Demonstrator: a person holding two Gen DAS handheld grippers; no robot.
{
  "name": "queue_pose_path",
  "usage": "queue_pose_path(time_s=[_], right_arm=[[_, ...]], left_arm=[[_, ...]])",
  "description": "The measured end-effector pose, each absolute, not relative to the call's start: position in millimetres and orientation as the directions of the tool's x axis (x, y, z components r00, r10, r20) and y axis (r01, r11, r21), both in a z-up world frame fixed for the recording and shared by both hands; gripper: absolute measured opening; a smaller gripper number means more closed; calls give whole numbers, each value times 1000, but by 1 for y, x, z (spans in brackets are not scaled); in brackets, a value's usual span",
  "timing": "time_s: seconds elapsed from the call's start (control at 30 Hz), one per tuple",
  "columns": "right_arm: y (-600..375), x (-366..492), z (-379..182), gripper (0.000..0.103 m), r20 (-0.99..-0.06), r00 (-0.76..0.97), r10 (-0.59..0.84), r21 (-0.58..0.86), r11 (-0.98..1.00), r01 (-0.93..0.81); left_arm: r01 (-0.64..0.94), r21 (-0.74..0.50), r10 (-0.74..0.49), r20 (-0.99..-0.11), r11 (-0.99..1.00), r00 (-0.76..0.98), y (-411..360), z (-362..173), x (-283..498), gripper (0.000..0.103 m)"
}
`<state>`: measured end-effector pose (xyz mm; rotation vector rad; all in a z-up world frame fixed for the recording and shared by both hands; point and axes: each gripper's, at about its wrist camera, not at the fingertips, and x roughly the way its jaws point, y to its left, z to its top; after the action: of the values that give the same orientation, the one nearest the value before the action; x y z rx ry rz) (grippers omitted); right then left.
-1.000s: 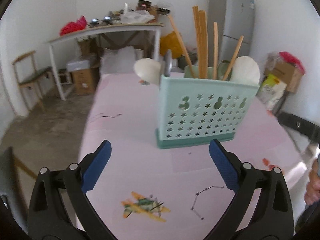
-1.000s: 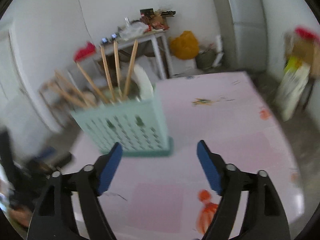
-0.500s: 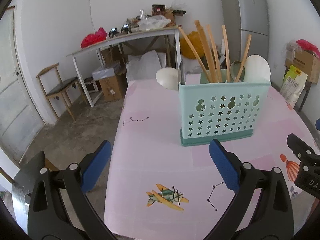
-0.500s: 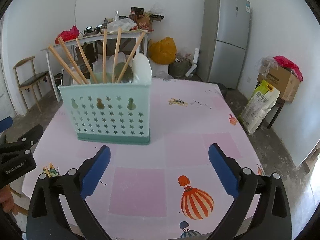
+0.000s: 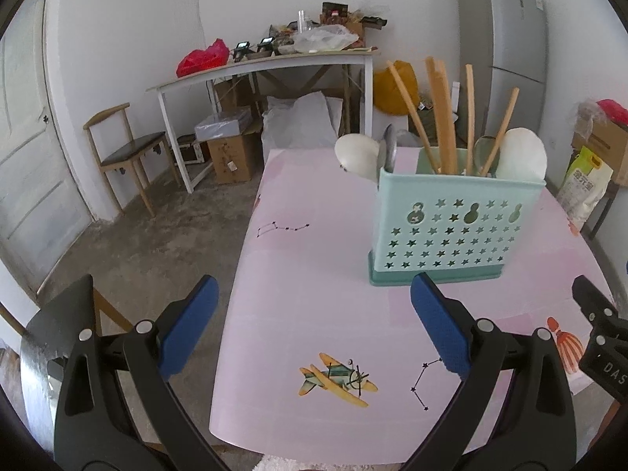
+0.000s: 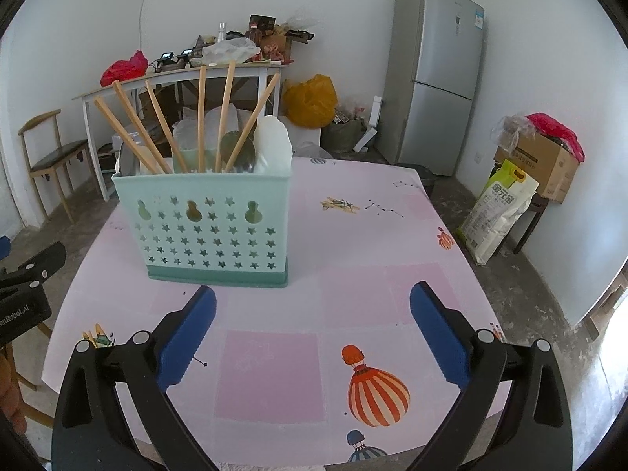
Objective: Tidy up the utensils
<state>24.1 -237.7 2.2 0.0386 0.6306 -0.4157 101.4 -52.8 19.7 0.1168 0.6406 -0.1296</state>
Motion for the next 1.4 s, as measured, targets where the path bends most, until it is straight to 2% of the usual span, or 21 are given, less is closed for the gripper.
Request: queue_pose_path(time_s=[1.4], right_arm=[[-235, 26, 13, 96, -568, 729, -381, -124, 916, 382]], left_arm=[[149, 88, -61, -630, 985, 774, -42, 17, 110, 95]])
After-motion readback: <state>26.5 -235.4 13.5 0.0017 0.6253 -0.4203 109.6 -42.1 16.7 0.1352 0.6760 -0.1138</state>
